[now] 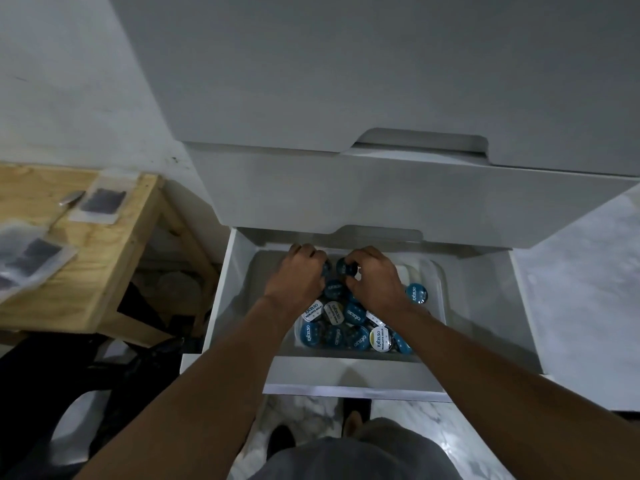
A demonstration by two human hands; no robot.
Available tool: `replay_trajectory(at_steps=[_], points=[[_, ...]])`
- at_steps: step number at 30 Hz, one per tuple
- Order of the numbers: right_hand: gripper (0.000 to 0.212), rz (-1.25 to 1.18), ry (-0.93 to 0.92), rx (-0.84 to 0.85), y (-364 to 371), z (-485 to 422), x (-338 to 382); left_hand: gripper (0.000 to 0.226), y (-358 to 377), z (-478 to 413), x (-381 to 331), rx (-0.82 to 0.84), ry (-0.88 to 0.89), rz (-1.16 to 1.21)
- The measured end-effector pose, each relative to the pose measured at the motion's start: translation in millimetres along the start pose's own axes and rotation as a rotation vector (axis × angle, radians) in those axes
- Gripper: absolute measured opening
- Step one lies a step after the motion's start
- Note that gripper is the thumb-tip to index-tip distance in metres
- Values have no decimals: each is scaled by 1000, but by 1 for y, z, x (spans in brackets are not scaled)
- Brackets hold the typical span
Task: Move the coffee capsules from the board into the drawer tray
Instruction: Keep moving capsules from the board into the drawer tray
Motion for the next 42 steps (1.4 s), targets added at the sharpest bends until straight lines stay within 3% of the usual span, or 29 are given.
replay_trajectory(at_steps=[25, 32, 42], points=[[23, 67, -99, 47, 4, -5, 9, 22, 0, 0, -1, 78, 79, -210], [22, 57, -141, 66, 2, -9, 7, 20, -4, -3, -3, 64, 74, -161], [21, 45, -188, 47, -17, -6, 4, 27, -27, 11, -6, -21, -164, -98]])
Point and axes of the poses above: each hand's wrist, its own z-axis away from the middle knuckle, its own y-axis out of the palm, x = y × z, the point moved 5 cm from there along -z, towards the middle knuckle, and after that the axes turned 4 degrees about z, right-handed, at the moved point
